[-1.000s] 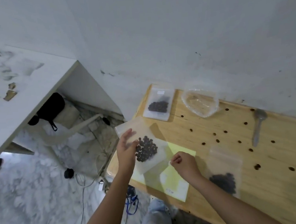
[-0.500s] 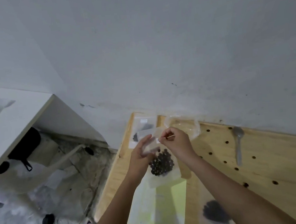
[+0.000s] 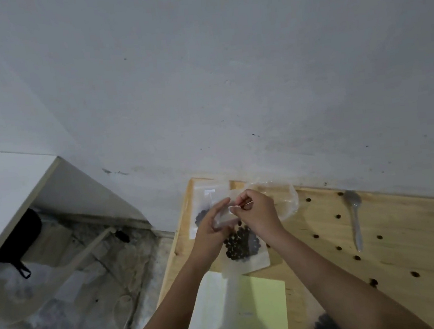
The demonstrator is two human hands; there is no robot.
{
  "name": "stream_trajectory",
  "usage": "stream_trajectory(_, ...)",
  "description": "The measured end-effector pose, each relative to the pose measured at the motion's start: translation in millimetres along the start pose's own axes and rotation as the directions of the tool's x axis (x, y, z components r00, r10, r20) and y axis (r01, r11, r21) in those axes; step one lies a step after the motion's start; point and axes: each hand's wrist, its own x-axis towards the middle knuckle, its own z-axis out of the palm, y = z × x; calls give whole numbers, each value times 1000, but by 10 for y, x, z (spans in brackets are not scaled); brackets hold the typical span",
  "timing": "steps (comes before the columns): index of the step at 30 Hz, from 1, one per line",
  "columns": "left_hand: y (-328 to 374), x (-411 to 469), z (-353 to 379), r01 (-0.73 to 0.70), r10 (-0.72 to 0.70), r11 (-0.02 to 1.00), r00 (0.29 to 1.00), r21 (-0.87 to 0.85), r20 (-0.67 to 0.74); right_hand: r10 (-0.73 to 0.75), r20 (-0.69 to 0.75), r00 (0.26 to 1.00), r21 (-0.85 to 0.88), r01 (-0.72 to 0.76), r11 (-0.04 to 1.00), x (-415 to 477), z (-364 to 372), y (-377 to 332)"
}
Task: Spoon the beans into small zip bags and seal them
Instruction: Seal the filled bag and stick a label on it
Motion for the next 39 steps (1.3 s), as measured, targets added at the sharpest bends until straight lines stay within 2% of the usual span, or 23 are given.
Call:
stream_trajectory(5,-55,145,-159,6,-6,1000,1000,-16,-9,7,-70,998,-222,-23,975,162,79,69)
stream_trajectory(7,-73,210,-265,33,-33,999,999,-20,-26,29,-81,996,-263,-49,964,213,86,128)
stream_trajectory(9,-77,289,-373,62,-63,998,997,-29,-44,67,-46,997,-211,-75,975,246,109,172)
stream_trajectory(13,-73,496,-547,44,-43,999,992,4,-116,258,172,951,-48,-254,966,242,277,203)
stream_trajectory(15,-114,606,-605,44,-31,997,981,66,-193,297,150,943,-2,-300,954,264,378,230)
stream_trajectory(17,-188,696,-643,76,-45,990,969,119,-242,311,69,948,21,-313,950,324,452,243)
stream_trajectory(21,-329,786,-691,149,-103,966,972,214,-211,236,-2,972,-52,-236,970,416,600,282)
stream_trajectory(26,-470,832,-688,201,-129,857,975,474,-181,73,82,994,-337,-41,941,359,742,412)
stream_trajectory(30,-537,816,-644,214,-141,814,975,540,-174,45,108,993,-365,-2,931,330,721,429)
stream_trajectory(32,-522,788,-610,193,-84,799,974,569,-211,44,97,994,-337,-8,941,304,648,417)
stream_trajectory(34,-476,743,-553,118,37,791,970,600,-239,32,65,997,-288,-12,958,241,518,385)
stream_trajectory(37,-390,666,-369,-31,227,797,941,603,-251,-17,-36,999,-210,9,978,96,239,393)
stream_trajectory(39,-316,546,-149,-91,289,793,927,602,-240,-34,-112,993,-175,14,985,-52,-4,447)
